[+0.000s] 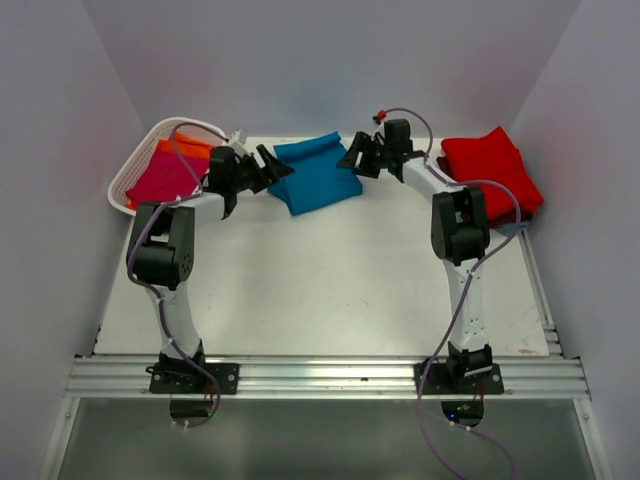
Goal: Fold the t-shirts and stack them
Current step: Fold the long partially folded tshirt into a neat square, then smooth out wrinkles on the folded tshirt
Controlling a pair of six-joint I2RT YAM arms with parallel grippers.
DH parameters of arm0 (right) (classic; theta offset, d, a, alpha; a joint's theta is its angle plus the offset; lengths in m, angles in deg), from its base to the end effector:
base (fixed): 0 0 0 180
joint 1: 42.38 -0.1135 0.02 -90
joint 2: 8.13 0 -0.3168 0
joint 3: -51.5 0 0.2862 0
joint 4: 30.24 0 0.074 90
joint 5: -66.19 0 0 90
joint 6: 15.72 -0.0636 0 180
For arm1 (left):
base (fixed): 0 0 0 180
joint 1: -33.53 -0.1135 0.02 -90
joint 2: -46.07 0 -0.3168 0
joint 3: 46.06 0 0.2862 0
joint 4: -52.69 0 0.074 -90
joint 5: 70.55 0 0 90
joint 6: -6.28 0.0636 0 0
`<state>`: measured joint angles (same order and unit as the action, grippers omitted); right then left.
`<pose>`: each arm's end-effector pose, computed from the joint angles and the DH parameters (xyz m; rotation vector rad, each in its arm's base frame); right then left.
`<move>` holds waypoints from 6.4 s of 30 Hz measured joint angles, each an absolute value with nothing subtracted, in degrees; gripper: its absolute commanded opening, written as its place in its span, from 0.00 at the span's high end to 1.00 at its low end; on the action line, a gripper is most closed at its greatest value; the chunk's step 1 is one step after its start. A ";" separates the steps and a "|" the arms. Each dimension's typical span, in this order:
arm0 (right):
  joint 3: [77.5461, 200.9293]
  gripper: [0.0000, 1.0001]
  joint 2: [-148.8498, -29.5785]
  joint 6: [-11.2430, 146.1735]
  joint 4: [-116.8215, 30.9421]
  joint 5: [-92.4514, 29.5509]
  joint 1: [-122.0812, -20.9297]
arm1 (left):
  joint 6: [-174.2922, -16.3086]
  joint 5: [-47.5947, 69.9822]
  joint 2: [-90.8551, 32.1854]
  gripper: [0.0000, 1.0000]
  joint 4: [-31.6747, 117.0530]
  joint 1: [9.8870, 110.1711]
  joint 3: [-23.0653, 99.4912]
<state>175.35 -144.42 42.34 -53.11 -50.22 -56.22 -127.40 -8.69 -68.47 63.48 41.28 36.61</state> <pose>0.6101 0.1795 0.1951 0.0846 2.2734 0.9425 0.5072 -0.0993 0.2038 -0.2920 2.0249 -1.0556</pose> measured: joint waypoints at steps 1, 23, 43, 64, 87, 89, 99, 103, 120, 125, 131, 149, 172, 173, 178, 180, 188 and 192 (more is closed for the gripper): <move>173.75 0.91 -144.20 42.27 -51.27 -50.81 -56.22 | -127.84 -9.41 -68.49 0.28 64.73 41.76 36.04; 163.19 1.00 -145.14 41.42 -44.39 -51.47 -61.10 | -130.66 -13.39 -85.85 0.85 76.68 48.77 39.08; 109.95 1.00 -103.51 40.83 -44.96 -33.50 -78.37 | -126.88 -9.43 -47.16 0.95 55.13 71.03 -0.24; 112.92 0.72 -92.51 42.84 -57.48 -30.36 -83.20 | -119.95 8.43 -48.76 1.00 44.07 66.15 16.50; 126.08 0.54 -107.09 47.17 -53.17 -37.02 -74.85 | -121.22 11.27 -30.13 0.56 34.59 66.15 11.85; 126.43 0.50 -107.09 47.28 -53.09 -37.09 -74.80 | -122.16 11.71 -30.05 0.56 33.16 66.15 11.10; 127.28 0.57 -107.09 47.25 -52.02 -38.90 -72.99 | -126.79 12.93 -21.74 0.57 26.28 66.44 4.04; 127.15 0.57 -107.24 47.25 -51.40 -39.97 -72.99 | -127.90 12.65 -18.35 0.58 26.02 67.00 3.01; 129.75 0.93 -113.93 45.33 -46.20 -45.90 -72.99 | -132.28 6.79 -29.02 0.67 57.25 68.27 -7.06; 131.35 0.93 -119.59 44.92 -44.80 -45.90 -72.68 | -132.89 7.71 -39.12 0.68 60.95 68.25 -6.65; 131.85 0.94 -123.81 43.21 -41.87 -47.36 -71.81 | -133.70 10.00 -40.84 0.69 62.32 67.88 -6.89; 122.30 0.45 -115.37 41.46 -39.03 -46.33 -67.46 | -124.25 16.47 -37.70 0.76 48.46 59.92 -1.86; 101.97 0.30 -93.17 41.40 -44.54 -39.82 -67.09 | -117.96 -4.84 -52.32 1.00 51.96 62.44 18.99; 101.89 0.30 -93.17 41.22 -44.45 -39.82 -67.11 | -118.05 -5.56 -53.41 1.00 53.93 62.30 18.18; 101.73 0.31 -93.17 40.72 -44.08 -39.91 -67.11 | -119.42 -8.03 -60.21 1.00 63.28 60.01 12.33; 101.41 0.32 -92.97 40.39 -43.14 -40.41 -67.11 | -120.82 -10.19 -61.72 1.00 68.55 58.72 10.60; 96.31 0.35 -91.00 32.17 -25.70 -54.18 -67.07 | -123.60 -13.58 -67.46 1.00 81.62 57.63 10.51; 95.09 0.37 -92.38 24.89 -12.02 -61.13 -67.24 | -125.74 -14.48 -68.23 1.00 85.36 57.47 9.48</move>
